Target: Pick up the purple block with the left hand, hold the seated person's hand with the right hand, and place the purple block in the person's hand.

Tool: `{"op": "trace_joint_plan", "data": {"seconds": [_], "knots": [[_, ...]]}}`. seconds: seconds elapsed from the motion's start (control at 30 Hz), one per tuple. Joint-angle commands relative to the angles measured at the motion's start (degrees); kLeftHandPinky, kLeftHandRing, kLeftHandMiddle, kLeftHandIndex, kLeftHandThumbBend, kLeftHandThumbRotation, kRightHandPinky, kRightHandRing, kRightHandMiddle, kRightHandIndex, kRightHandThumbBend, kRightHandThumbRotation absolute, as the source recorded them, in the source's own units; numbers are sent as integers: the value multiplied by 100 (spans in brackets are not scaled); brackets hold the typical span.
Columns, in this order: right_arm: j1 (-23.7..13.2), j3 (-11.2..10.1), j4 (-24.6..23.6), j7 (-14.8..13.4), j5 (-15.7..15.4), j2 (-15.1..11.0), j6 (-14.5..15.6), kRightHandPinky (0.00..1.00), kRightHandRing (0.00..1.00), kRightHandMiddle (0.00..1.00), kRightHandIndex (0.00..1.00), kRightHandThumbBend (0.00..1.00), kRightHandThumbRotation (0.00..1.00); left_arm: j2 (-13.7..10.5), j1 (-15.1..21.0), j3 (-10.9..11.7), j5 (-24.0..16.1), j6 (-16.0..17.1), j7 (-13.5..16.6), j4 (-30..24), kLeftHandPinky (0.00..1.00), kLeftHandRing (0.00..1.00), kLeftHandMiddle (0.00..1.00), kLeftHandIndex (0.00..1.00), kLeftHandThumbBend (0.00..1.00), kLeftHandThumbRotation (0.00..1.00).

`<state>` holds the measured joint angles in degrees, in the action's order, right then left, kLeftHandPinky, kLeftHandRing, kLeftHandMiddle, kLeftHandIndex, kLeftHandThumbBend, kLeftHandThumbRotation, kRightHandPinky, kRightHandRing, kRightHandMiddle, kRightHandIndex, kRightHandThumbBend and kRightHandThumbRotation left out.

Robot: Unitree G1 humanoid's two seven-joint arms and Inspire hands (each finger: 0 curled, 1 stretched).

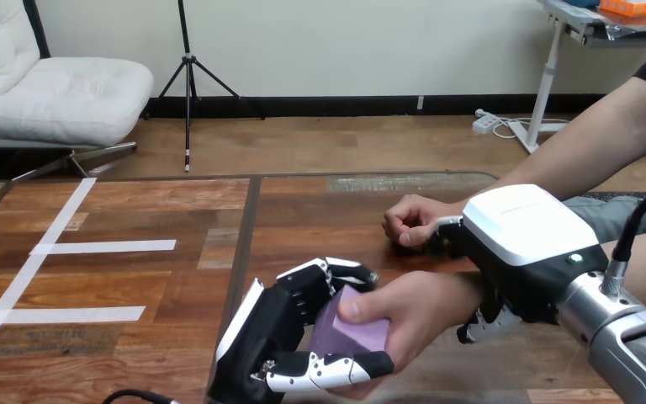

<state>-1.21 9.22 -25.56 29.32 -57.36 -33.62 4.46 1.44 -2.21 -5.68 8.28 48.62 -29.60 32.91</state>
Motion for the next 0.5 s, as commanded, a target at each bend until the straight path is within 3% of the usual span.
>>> {"op": "trace_joint_plan", "data": {"seconds": [0.0,0.23,0.47], "knots": [[-114,-163,-28,-373,62,63,-58,58,68,73,74,82,0,-98,308,-100,-237,184,2,5,62,68,71,71,88,28],[89,-293,-95,-681,334,145,-112,62,71,74,75,80,3,-154,348,-104,-250,304,-18,47,74,78,81,80,90,38],[331,-414,-258,-940,543,312,11,63,72,75,76,71,17,-143,383,-89,7,365,-199,102,78,83,86,86,89,43]]}}
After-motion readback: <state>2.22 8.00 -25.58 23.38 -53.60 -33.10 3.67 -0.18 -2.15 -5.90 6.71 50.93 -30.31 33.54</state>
